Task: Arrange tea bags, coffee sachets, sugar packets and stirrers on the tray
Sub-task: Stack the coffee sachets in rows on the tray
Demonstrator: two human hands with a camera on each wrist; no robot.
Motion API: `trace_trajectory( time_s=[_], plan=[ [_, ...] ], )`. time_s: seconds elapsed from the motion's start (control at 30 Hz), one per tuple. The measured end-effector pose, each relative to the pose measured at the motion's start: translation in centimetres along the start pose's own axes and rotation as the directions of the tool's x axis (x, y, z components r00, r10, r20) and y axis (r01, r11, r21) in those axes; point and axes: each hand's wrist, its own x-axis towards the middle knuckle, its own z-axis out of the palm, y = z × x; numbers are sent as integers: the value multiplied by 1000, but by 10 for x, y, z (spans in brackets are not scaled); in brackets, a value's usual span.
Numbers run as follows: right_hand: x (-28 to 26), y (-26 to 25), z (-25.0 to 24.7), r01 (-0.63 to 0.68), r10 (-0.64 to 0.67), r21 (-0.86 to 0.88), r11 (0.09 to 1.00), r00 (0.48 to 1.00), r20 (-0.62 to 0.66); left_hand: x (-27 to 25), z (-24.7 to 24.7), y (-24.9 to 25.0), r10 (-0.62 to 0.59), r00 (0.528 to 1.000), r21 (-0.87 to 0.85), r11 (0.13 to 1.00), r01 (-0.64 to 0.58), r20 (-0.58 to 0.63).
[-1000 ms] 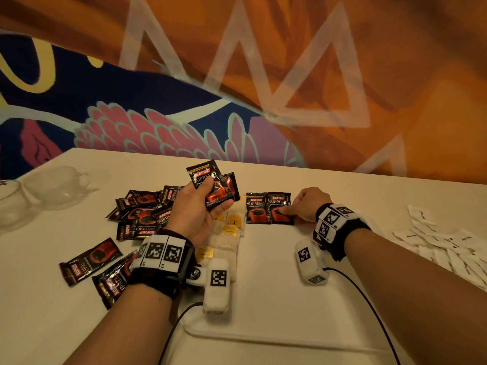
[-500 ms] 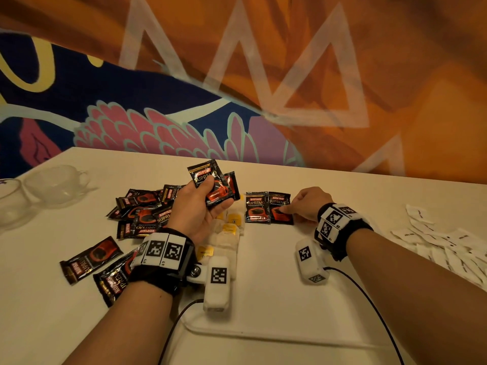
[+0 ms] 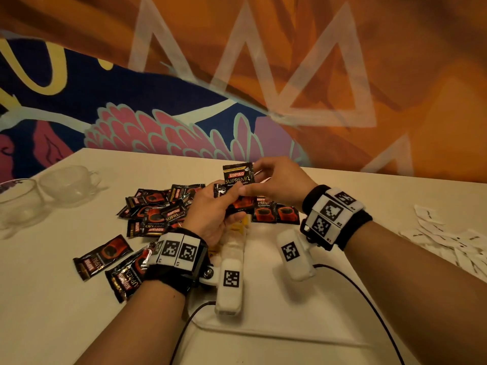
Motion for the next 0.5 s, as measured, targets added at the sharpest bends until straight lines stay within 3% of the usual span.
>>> trace_trajectory(
  time_s=[0.07,0.2,0.33,0.4,0.5],
  plan=[
    [3,0,5,15,-14,28,999,999,-31,-1,0,2,-7,1000,-53,999,8,18],
    [6,12,3,-75,89,155,985,992,-89,1,1,3,-31,998,-213,976,41,50],
    [6,27,-9,-145,200,272,951,962,-186,10,-3,2,56,987,-52,997,-65,-151],
    [3,35,-11,-198,262,335,921,952,-156,16,-8,2,98,968,-5,995,-102,-232],
    [-1,42,-6,-244,296,448,860,954,-48,15,-8,1,-11,977,22,1000,16,-213]
  ],
)
